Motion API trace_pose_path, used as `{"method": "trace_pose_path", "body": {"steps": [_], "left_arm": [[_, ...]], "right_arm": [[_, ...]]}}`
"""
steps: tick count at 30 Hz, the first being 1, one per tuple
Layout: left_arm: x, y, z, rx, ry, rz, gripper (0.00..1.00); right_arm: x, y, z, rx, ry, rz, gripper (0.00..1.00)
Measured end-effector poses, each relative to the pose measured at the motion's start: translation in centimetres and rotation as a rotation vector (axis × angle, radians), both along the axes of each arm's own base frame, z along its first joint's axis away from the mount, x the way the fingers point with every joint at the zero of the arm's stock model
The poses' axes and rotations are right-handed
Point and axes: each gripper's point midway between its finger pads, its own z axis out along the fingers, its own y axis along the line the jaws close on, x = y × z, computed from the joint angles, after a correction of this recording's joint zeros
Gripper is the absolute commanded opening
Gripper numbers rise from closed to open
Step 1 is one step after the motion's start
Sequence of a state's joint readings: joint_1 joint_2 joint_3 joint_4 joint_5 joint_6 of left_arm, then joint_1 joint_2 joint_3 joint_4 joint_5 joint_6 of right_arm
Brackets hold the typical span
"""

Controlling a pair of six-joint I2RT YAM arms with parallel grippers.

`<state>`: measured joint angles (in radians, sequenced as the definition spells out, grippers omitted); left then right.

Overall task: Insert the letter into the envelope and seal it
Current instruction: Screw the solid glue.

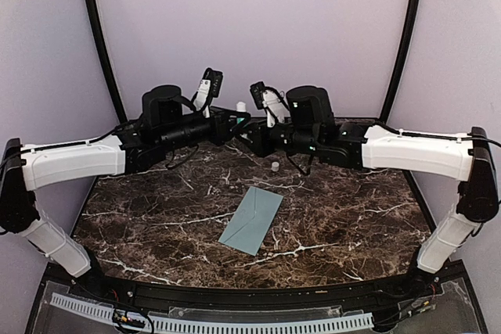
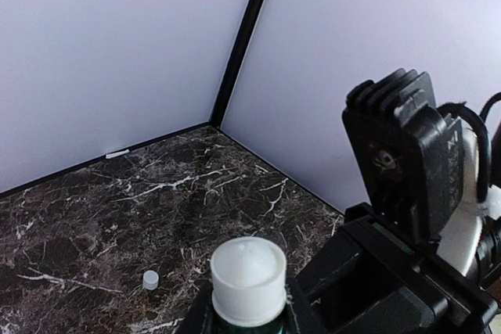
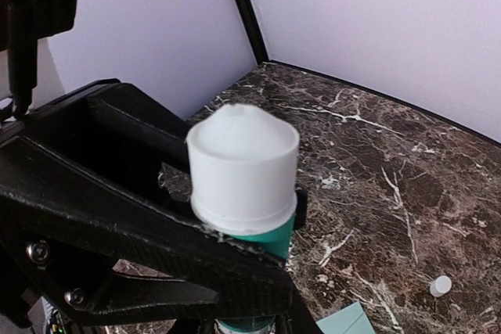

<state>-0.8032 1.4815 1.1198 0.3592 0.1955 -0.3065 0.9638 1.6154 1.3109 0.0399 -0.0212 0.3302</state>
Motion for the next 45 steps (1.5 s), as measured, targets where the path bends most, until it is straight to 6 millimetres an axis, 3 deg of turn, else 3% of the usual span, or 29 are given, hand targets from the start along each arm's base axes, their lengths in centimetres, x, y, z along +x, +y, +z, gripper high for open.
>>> {"method": "trace_pose_path", "body": {"steps": [5,9,15,20,25,29,36,45], "left_arm": [[1.5,0.3,-1.6,0.008,0.058,0.079,0.00],[1.6,0.4,-1.7,0.003,0.074,0.090,0.00],[0.8,-0.1,-1.1,-0.015,0.070,0.048,0.00],[-1.0,-0.8,0.9,-0.079,0.066,-0.057,0.00],[-2.4,-0.4,3.1,-0.161,0.052,-0.162,0.00],[-3.5,-0.2,3.9,-0.194,0.034,-0.253,0.00],[-6.7,-0.5,5.7,-0.250,-0.014,-0.441,0.00],[-9.8,-0.2,8.1,-0.313,-0.083,-0.613,0.00]], "right_arm": [[1.4,0.1,-1.7,-0.095,0.002,-0.106,0.05],[1.6,-0.1,-1.8,-0.112,-0.003,-0.137,0.09],[0.7,-0.6,-1.3,-0.085,-0.016,-0.110,0.53],[-0.8,-2.5,1.1,0.004,-0.051,-0.061,0.64],[-2.2,-5.0,4.7,0.164,-0.089,0.030,0.67],[-2.9,-6.8,5.5,0.264,-0.084,0.145,0.66],[-7.8,-5.4,6.2,0.351,-0.057,0.481,0.59],[-9.8,-3.8,5.3,0.363,-0.013,0.634,0.53]]}}
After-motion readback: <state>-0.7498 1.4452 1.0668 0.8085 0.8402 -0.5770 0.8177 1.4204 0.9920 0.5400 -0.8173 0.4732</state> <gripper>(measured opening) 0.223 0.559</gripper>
